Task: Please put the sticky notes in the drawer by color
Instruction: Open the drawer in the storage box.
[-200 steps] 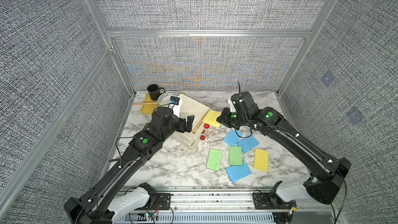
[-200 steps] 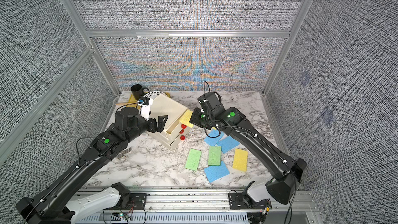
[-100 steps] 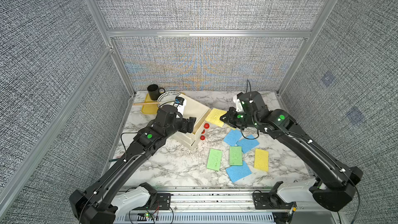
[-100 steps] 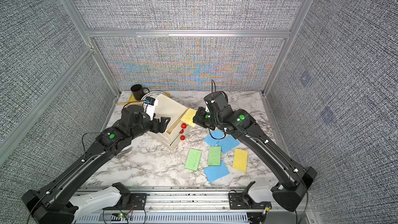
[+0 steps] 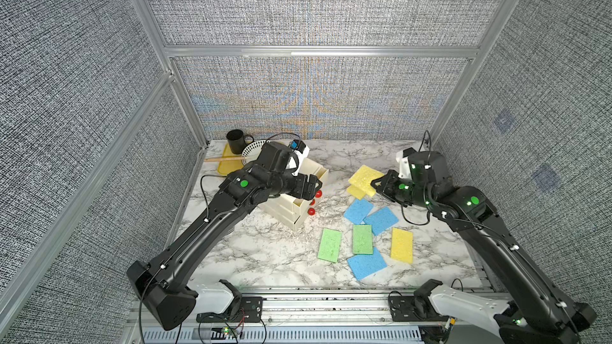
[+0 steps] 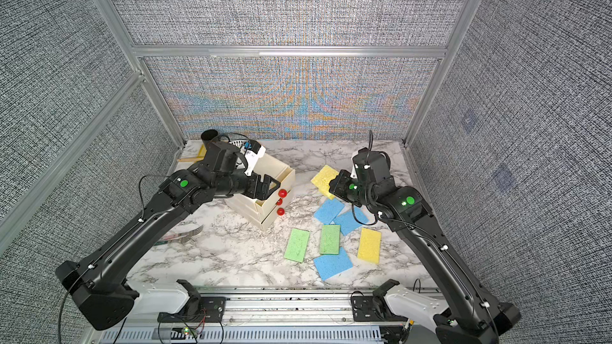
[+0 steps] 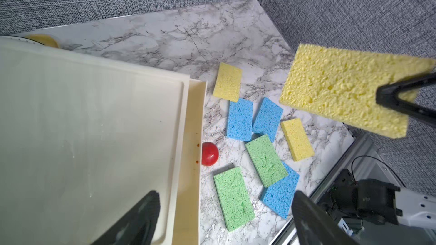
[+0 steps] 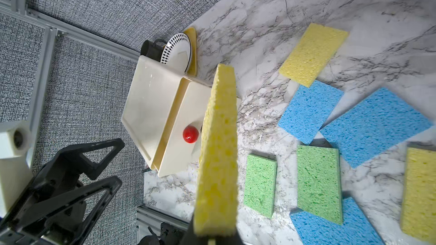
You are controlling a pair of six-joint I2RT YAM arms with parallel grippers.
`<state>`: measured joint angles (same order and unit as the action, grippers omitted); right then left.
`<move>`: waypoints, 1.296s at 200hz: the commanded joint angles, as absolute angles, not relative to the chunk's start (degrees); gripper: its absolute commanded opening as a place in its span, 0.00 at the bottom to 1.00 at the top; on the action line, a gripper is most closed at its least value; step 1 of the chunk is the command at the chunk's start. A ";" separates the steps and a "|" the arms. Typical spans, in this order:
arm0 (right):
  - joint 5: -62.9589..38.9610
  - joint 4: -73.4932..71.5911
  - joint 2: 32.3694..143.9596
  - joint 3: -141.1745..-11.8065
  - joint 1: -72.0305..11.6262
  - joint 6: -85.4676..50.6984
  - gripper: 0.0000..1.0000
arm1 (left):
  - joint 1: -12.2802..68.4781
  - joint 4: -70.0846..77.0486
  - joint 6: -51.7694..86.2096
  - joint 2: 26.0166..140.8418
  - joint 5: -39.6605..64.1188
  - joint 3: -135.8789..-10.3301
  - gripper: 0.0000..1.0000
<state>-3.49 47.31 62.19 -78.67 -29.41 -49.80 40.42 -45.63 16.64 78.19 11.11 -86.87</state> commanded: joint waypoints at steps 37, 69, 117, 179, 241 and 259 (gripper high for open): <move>-5.10 48.34 58.49 -76.29 -25.85 -46.19 0.00 | 46.06 -58.29 14.10 87.52 4.29 -94.43 0.89; -5.93 48.42 56.81 -74.52 -24.50 -45.63 0.00 | 47.28 -59.50 14.92 90.37 0.96 -95.78 0.90; -6.53 48.43 55.65 -72.80 -23.48 -45.00 0.00 | 47.37 -60.19 15.11 92.48 -1.00 -96.50 0.89; -7.12 48.12 55.45 -71.70 -22.74 -44.47 0.00 | 48.42 -61.51 15.06 94.40 -1.58 -97.08 0.87; -7.65 47.55 54.78 -70.27 -22.32 -44.38 0.00 | 49.57 -62.98 14.85 96.50 -0.46 -97.93 0.85; -7.73 47.47 54.67 -70.14 -22.10 -44.39 0.00 | 49.66 -63.76 14.85 96.81 0.46 -98.84 0.84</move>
<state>-7.62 48.23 54.96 -70.26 -22.20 -44.88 49.60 -61.84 15.03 96.57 -0.99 -97.65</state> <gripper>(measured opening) 0.068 0.849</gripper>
